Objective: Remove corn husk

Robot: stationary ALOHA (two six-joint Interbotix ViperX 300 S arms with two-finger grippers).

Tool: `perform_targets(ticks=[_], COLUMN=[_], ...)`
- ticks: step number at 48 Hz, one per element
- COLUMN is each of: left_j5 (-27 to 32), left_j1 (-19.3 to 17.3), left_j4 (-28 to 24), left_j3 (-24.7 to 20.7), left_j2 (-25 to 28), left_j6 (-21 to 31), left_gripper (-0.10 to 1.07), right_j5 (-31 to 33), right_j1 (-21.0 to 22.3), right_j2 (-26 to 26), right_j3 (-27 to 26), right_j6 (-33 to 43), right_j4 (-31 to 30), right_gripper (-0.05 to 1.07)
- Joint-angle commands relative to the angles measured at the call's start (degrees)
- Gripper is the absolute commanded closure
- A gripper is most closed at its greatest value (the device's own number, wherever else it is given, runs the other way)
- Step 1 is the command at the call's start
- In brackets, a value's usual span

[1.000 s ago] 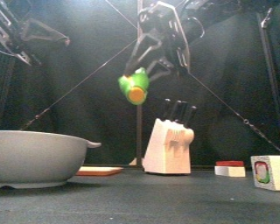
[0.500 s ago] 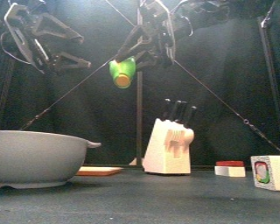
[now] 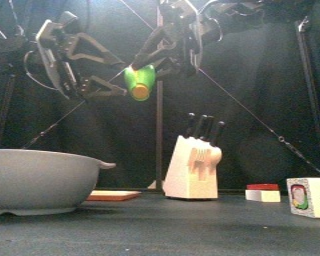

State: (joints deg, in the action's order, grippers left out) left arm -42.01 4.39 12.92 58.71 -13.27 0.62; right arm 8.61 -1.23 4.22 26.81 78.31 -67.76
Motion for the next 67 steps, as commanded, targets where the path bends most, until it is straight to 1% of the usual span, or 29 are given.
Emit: perform_targets(ticks=[1, 6, 10, 21, 30, 45, 53, 67], left_j5=[-0.7, -0.7, -0.7, -0.79, -1.05, -1.32, -1.76, -2.64], left_j1=[0.88, 1.23, 1.32, 1.67, 1.58, 1.32, 1.23, 1.14], left_j4=[4.48, 8.79, 10.37, 9.32, 6.59, 6.68, 6.5, 5.45], left_j3=[-2.9, -3.08, -2.81, -2.55, -3.52, -4.13, -4.22, -4.57], left_j2=[1.41, 2.11, 2.02, 2.46, 4.04, 4.83, 4.83, 5.45], left_j6=[-0.09, -0.26, -0.26, -0.53, -0.35, -0.26, -0.35, -0.53], left_gripper=[-0.04, -0.04, -0.04, -0.04, -0.04, -0.03, 0.01, 0.15], right_j5=[-0.26, -0.09, -0.09, -0.09, -0.09, -0.09, -0.09, -0.09], right_j1=[0.35, 0.35, 0.44, 0.44, 0.44, 0.44, 0.44, 0.44], right_j2=[2.64, 3.34, 3.87, 4.75, 4.75, 4.75, 4.66, 4.22], right_j3=[-0.18, 0.44, 1.05, 1.67, 1.67, 1.85, 1.76, 1.49], right_j6=[0.09, 0.09, 0.09, 0.09, 0.09, 0.09, 0.18, 0.09], right_j4=[-0.18, -0.09, -0.09, -0.09, -0.09, -0.09, 0.0, 0.0], right_gripper=[0.33, 0.33, 0.33, 0.33, 0.33, 0.33, 0.33, 0.33])
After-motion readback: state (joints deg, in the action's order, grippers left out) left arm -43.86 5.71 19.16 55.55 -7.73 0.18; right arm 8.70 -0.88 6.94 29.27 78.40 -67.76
